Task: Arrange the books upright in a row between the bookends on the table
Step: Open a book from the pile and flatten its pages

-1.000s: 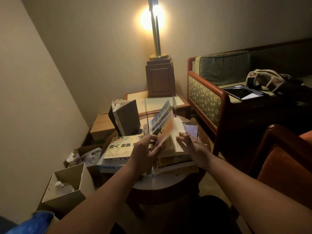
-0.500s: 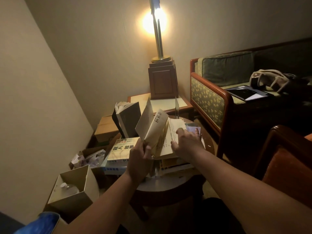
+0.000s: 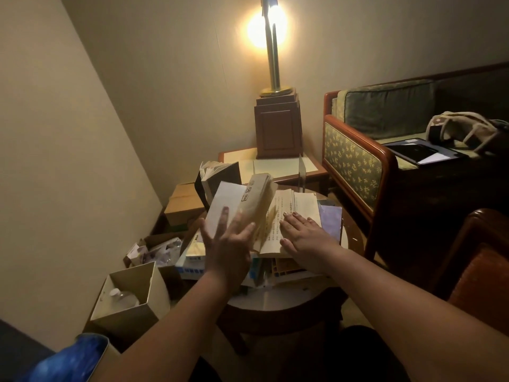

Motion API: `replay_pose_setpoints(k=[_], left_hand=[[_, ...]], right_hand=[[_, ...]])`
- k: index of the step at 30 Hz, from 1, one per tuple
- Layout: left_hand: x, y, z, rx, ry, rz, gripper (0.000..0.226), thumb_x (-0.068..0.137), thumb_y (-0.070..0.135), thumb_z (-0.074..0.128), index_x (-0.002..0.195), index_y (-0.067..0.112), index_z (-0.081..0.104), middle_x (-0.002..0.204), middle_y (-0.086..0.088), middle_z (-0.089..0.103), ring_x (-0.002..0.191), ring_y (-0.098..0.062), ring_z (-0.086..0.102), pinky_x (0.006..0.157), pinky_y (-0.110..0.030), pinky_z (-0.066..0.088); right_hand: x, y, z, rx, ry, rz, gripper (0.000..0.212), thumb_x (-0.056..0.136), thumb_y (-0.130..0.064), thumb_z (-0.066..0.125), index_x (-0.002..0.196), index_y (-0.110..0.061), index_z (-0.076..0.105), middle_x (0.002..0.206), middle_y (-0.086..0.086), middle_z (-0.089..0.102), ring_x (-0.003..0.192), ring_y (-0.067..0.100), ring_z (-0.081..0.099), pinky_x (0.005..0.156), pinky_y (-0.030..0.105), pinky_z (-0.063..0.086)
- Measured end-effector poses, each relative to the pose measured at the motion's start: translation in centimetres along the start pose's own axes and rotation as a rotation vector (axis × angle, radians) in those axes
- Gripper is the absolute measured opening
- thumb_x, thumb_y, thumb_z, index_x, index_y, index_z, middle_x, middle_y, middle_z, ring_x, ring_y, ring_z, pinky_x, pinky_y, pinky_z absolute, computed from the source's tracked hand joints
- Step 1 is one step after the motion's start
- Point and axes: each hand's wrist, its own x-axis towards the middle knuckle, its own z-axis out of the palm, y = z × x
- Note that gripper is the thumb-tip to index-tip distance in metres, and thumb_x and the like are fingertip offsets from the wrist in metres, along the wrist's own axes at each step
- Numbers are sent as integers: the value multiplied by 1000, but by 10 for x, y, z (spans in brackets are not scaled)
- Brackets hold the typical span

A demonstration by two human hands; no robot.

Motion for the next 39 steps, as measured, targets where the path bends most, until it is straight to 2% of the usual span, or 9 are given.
replay_pose_setpoints(k=[3,5,9,17,20,25,30,35,39], left_hand=[[6,6,3,-49,-209,-67,41,96,45,44,129,26,60,142,-4,57,125,-25,57,110,-63,35],[11,7,6,-146,-222,-111,43,97,53,42,118,22,62,120,-2,64,96,-16,63,83,-34,56],[26,7,4,-327,-237,-221,32,95,44,62,109,15,62,110,-3,67,82,-12,63,60,-13,47],[47,-9,7,-299,-265,-202,84,93,25,67,154,36,10,117,-8,56,94,-21,68,75,-36,62],[49,-13,11,-119,-392,-249,67,94,27,61,152,33,28,146,-15,35,118,-36,57,89,-47,58],[54,-22,27,68,-576,-247,68,85,28,66,149,20,41,167,-11,-16,151,-46,-13,114,-72,1],[42,-28,45,-386,-692,-195,86,94,15,60,162,25,8,168,2,15,149,-22,31,119,-46,33],[52,-29,51,-344,-672,-246,47,101,36,36,146,27,46,145,1,51,131,-23,48,113,-58,34],[52,-20,55,-279,-657,-306,63,101,59,11,125,23,57,125,-5,55,123,-27,49,117,-66,16]], right_hand=[[0,1,3,4,17,4,63,109,-48,21,164,-21,6,172,-1,-4,156,17,-11,126,39,-4],[0,0,5,-4,26,10,63,109,-49,21,164,-22,7,172,-1,-3,156,17,-11,126,40,-3],[1,0,7,-6,35,17,63,109,-50,22,164,-24,8,172,-2,-2,157,16,-10,124,39,-5],[2,2,5,31,41,17,63,108,-51,26,164,-26,11,171,-5,0,156,14,-9,120,34,-8],[2,3,6,34,40,21,63,108,-52,26,164,-27,12,171,-6,1,156,14,-9,120,34,-9],[2,2,5,39,30,33,62,108,-52,27,163,-28,12,171,-7,0,156,13,-10,122,35,-8],[3,0,0,60,-3,49,62,107,-52,30,163,-30,14,171,-9,2,156,12,-8,118,31,-9],[8,-13,-20,106,3,98,52,102,-45,52,149,-27,41,161,-6,32,146,17,31,116,36,32],[30,-26,-30,77,92,182,29,98,-39,59,121,-23,53,130,-3,51,109,13,46,90,28,47]])
